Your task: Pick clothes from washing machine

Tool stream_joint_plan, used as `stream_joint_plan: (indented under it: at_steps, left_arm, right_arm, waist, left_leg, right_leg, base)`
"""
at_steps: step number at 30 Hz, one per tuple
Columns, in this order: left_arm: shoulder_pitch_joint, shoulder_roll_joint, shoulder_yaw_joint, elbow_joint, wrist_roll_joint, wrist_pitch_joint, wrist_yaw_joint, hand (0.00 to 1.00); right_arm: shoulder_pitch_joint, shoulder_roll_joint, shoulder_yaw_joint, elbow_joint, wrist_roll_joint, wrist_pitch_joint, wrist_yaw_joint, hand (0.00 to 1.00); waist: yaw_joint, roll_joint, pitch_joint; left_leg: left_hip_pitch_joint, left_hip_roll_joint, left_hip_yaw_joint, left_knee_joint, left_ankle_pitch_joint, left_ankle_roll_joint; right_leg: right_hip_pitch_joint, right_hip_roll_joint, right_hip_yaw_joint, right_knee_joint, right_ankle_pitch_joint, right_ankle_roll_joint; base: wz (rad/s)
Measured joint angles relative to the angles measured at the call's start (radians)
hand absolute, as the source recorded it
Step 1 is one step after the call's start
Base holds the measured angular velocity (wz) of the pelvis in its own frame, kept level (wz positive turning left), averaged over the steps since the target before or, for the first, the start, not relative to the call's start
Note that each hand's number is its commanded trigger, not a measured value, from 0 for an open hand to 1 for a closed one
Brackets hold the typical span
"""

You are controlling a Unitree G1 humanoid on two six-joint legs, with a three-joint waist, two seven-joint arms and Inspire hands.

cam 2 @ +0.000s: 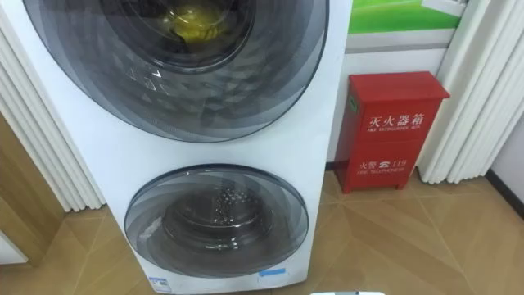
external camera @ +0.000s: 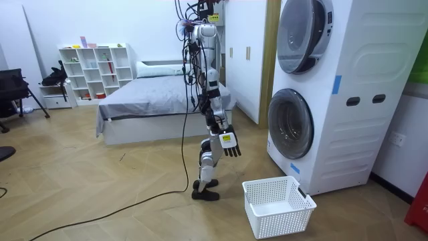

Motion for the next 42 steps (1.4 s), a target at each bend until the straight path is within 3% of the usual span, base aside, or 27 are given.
stream_joint_plan:
  at_steps: [14,17,20,24,27,28,31,34,42]
  left_arm:
    - [0.004,-0.002,0.024,0.0,0.009,0.003,-0.011,0.0]
    - [0.004,-0.002,0.026,-0.002,0.009,0.003,-0.016,0.0]
    - [-0.006,-0.001,0.047,-0.003,0.018,0.004,-0.02,0.0]
    - [-0.023,0.006,0.068,-0.008,0.071,0.003,-0.029,0.0]
    - [-0.024,0.016,0.084,-0.01,0.111,0.007,-0.03,0.0]
    - [-0.022,0.026,0.086,-0.012,0.142,0.016,-0.032,0.0]
    - [-0.021,0.052,0.088,-0.027,0.178,0.057,-0.032,0.0]
    - [-0.017,0.061,0.085,-0.063,0.206,0.09,-0.033,0.0]
    - [-0.013,0.077,0.124,-0.074,0.216,0.132,-0.032,0.0]
  right_arm:
    - [-0.002,-0.001,-0.01,-0.001,0.023,0.012,-0.012,0.0]
    - [-0.006,-0.005,-0.053,-0.004,0.022,0.012,-0.033,0.0]
    - [-0.045,-0.015,-0.138,-0.057,0.023,0.035,-0.071,0.0]
    - [-0.166,-0.064,-0.228,-0.214,0.026,0.033,-0.136,0.0]
    - [-0.266,-0.118,-0.253,-0.355,0.019,0.029,-0.173,0.0]
    - [-0.301,-0.133,-0.274,-0.402,0.009,0.028,-0.179,0.0]
    - [-0.393,-0.179,-0.277,-0.5,-0.017,0.033,-0.214,0.0]
    - [-0.497,-0.213,-0.276,-0.519,-0.045,0.033,-0.234,0.0]
    - [-0.636,-0.249,-0.275,-0.549,-0.056,0.038,-0.255,0.0]
  waist:
    - [0.001,-0.001,-0.0007]
    - [0.002,0.0,-0.001]
    - [-0.006,-0.009,0.0052]
    - [-0.001,-0.021,0.0095]
    - [0.003,-0.035,0.0055]
    - [0.005,-0.044,0.0008]
    - [0.026,-0.076,-0.0015]
    - [0.03,-0.09,-0.006]
    - [0.056,-0.089,-0.0064]
  left_leg:
    - [0.0,-0.001,0.001,0.0,-0.001,0.002]
    - [0.0,-0.002,0.001,0.002,-0.002,0.003]
    - [-0.003,-0.004,0.0,0.005,0.0,0.007]
    - [0.001,-0.01,0.0,0.003,0.007,0.013]
    - [-0.004,-0.012,-0.001,0.005,0.008,0.016]
    - [-0.004,-0.012,-0.002,0.011,0.009,0.015]
    - [-0.01,-0.012,-0.004,0.022,0.009,0.015]
    - [-0.012,-0.012,-0.009,0.022,0.009,0.015]
    - [-0.016,-0.012,-0.013,0.022,0.009,0.015]
  right_leg:
    - [0.0,-0.001,0.0,0.0,0.0,0.0]
    - [0.0,-0.003,0.001,0.0,0.0,0.0]
    - [-0.002,-0.005,0.0,0.001,0.0,0.0]
    - [0.001,-0.01,-0.002,0.002,0.0,0.0]
    - [-0.004,-0.012,-0.006,0.002,0.0,0.0]
    - [-0.004,-0.012,-0.006,0.001,0.0,0.0]
    - [-0.002,-0.011,-0.008,0.001,0.0,0.0]
    - [-0.003,-0.01,-0.009,-0.001,0.001,0.001]
    - [-0.011,-0.01,-0.01,-0.001,0.002,0.004]
  base:
    - [0.0]
    - [0.0]
    - [0.0]
    - [0.0]
    - [0.02]
    - [0.06]
    - [0.03]
    - [0.06]
    - [0.03]
